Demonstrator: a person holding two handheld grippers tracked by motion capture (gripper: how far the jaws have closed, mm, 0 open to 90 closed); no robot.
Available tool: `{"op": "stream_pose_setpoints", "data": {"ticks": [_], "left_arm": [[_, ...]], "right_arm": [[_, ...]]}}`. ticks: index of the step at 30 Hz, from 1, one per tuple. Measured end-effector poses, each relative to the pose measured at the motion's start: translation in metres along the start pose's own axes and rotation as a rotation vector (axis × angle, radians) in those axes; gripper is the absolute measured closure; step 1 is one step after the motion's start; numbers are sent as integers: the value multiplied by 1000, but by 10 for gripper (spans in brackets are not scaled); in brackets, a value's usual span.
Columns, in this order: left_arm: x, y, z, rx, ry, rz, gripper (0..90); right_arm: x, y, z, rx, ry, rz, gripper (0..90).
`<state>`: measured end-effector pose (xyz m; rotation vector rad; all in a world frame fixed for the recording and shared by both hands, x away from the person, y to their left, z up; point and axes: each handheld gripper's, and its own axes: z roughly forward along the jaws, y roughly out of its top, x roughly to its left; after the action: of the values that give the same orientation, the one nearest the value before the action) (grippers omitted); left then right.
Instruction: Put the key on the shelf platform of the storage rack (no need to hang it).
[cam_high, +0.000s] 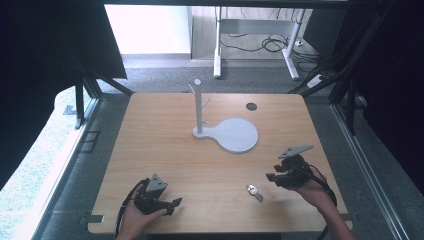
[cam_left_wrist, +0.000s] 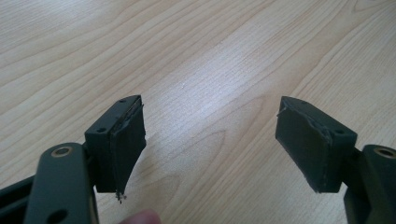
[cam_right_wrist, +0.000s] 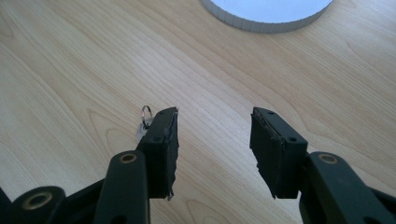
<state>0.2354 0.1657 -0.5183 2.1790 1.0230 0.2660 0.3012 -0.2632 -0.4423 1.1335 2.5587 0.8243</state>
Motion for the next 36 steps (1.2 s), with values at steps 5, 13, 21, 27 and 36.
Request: {"op": "stream_pose_setpoints", "data": {"ticks": [5,13,21,27,36], "left_arm": [[-1,0,2,8,-4,4,245],[3,0,-3,-6,2,-8,245],[3,-1,-2,-1,0,-10,245],[2,-1,-1,1,-2,-7,246],[1,-1,1,5,-5,-4,245]], "right_arm": [[3,7,0,18,18,-14,539],[10,18,-1,50,24,-29,545],[16,27,0,67,37,-52,543],[21,31,3,75,42,-70,538],[31,36,12,130,62,-106,544]]}}
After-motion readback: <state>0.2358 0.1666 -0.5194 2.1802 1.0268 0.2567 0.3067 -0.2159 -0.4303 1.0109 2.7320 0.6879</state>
